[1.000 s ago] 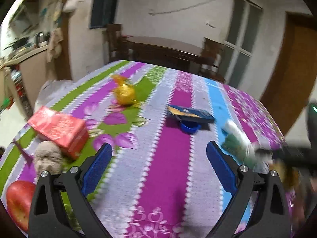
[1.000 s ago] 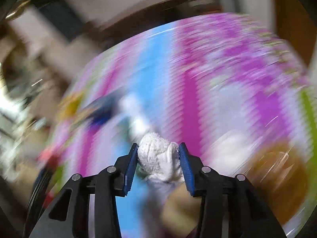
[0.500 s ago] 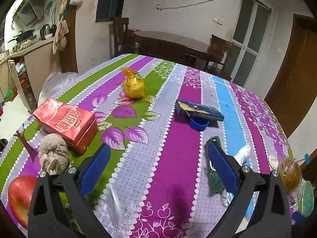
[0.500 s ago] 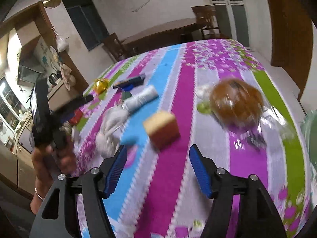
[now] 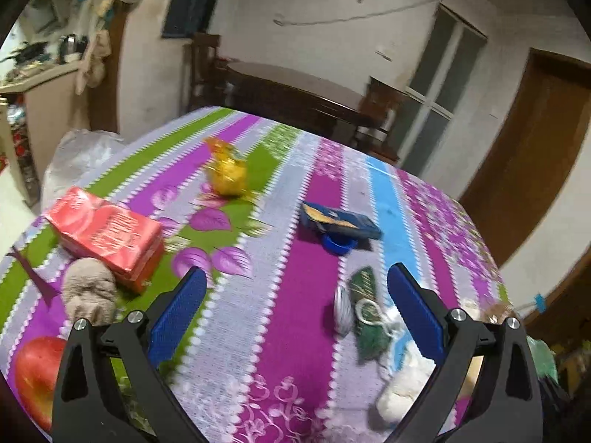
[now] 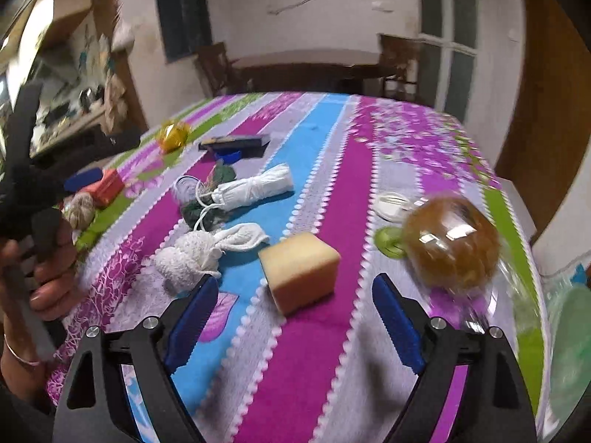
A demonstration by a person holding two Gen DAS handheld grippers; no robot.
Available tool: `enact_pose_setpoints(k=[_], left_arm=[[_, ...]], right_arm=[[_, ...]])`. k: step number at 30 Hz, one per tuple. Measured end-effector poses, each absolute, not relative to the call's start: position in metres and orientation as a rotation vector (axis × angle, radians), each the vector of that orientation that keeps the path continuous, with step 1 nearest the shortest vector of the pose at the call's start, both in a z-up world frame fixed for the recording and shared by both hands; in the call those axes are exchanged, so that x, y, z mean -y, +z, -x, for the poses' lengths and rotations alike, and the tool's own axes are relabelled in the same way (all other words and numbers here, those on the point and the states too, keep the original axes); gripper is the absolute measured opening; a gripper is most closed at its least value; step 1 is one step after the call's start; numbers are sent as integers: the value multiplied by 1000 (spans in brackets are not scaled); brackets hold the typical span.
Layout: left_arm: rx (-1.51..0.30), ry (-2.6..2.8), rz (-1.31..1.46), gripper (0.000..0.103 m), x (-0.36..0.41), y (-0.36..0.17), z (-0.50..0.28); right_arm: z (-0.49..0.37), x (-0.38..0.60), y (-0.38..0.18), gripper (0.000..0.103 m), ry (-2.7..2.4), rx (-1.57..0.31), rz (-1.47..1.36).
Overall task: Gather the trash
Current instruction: 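Grasp a yellow sponge block with the right tool while the left tool grasps the white yarn ball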
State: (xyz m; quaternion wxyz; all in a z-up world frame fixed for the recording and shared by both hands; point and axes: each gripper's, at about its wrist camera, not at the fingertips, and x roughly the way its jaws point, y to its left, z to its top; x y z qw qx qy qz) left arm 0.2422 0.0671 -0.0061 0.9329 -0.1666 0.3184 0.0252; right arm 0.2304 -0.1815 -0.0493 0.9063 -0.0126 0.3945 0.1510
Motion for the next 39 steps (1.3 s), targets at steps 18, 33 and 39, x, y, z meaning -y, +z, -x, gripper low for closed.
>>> enact_pose_setpoints(k=[18, 33, 39], left_arm=[[-530, -56, 283, 82, -117, 50, -168], [-824, -338, -45, 72, 11, -25, -193], [-921, -327, -39, 66, 35, -50, -227]], right_arm=[[-229, 192, -56, 46, 331, -777, -47], [-124, 232, -45, 46, 254, -701, -215], [-114, 245, -46, 46, 240, -701, -240]])
